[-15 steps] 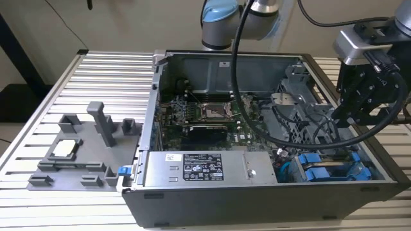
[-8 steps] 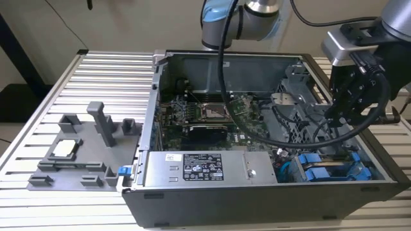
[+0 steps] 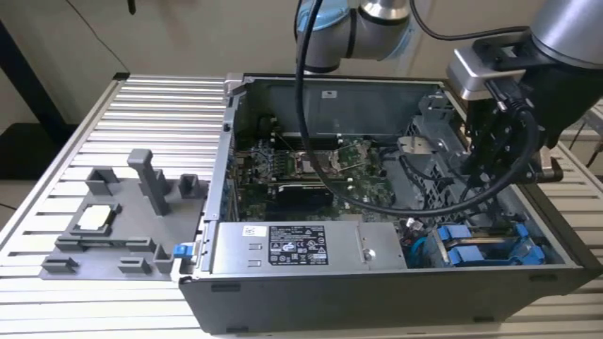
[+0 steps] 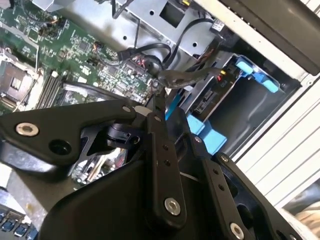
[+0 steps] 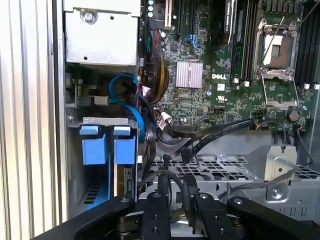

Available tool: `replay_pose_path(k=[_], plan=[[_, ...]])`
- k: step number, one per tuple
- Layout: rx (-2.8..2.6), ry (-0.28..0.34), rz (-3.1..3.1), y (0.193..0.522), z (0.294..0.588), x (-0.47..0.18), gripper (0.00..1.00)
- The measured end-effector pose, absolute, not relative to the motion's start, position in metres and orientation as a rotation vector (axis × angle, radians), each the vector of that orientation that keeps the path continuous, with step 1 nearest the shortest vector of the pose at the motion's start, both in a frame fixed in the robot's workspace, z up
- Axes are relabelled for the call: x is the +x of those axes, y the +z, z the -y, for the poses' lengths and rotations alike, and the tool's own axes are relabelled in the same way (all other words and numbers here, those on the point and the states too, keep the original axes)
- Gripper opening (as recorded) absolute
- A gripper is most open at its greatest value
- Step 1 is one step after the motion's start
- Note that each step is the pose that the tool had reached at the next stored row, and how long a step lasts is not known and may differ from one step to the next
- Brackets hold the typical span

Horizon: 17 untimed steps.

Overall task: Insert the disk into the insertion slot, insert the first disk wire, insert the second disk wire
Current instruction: 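Insert the first disk wire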

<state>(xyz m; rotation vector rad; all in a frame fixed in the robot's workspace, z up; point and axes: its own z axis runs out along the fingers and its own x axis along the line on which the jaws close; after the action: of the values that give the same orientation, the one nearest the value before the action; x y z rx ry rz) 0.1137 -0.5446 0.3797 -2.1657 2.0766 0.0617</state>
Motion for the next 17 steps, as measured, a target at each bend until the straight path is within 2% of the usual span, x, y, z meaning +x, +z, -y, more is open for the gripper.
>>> replay_pose_path(k=[17], plan=[[-2.176,0.048,-2.004,0.369,0.544,0.083,0.27]])
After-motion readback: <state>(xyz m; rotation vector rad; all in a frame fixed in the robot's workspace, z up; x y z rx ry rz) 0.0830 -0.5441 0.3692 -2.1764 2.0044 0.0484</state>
